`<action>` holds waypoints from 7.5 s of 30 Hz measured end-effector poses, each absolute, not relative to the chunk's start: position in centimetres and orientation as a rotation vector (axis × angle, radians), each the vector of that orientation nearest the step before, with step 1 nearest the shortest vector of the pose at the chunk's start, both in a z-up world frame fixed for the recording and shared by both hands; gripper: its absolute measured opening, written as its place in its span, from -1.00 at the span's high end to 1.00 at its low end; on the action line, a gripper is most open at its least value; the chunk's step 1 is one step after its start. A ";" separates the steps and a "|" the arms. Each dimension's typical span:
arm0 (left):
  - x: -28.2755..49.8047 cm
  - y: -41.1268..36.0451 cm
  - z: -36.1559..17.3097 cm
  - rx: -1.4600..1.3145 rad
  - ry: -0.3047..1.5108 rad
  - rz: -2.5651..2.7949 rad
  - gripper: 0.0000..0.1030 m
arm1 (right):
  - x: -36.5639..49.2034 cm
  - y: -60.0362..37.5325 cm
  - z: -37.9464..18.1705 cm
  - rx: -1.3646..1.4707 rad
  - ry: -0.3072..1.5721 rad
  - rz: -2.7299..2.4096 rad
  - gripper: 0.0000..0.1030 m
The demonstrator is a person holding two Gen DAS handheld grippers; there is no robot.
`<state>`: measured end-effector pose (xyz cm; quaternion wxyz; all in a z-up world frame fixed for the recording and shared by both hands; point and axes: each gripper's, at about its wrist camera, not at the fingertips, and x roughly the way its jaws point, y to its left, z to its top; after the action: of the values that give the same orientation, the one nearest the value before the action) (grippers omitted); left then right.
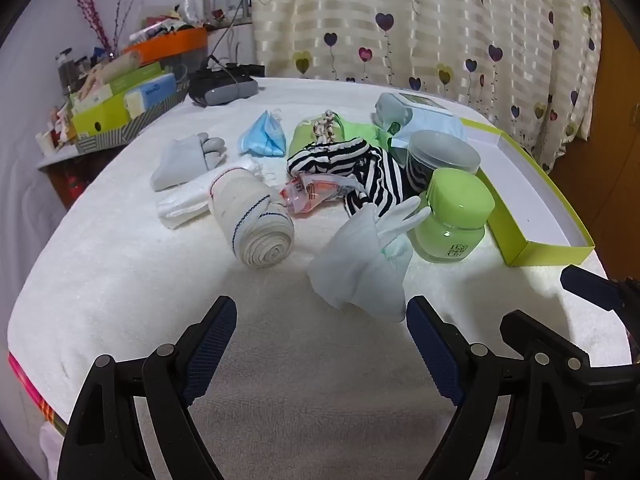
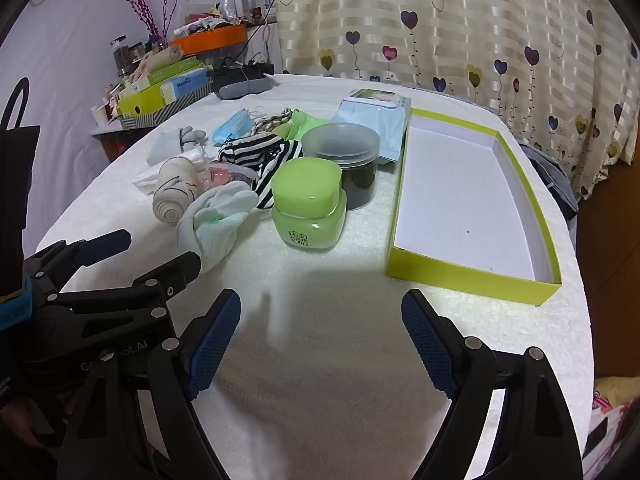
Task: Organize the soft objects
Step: 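Move both grippers toward the white glove and rolled bandage sock, then grasp the white glove with the right gripper while the left grasps the rolled bandage sock, then carry the glove in the right gripper while the left carries the sock to the box, then open the right gripper over the box while the left releases the sock inside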
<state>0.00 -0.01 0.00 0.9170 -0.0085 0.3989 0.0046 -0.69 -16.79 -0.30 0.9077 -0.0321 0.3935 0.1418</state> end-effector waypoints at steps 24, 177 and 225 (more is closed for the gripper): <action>-0.1 0.0 -0.2 -0.017 0.818 0.002 -0.71 | -0.8 -16.8 -0.2 -0.069 0.811 0.291 -0.62; 5.4 2.8 4.5 -0.130 0.705 0.010 0.11 | 2.4 -21.3 3.9 0.131 0.611 0.371 0.43; 11.4 -16.8 2.6 0.078 0.791 -0.456 -0.06 | 7.0 -32.4 -0.2 0.106 0.713 0.150 -0.06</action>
<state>11.35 -16.79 2.55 0.8969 0.0377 0.3818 -0.2201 7.05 -32.43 -0.18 0.9330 0.0517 0.3485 0.0732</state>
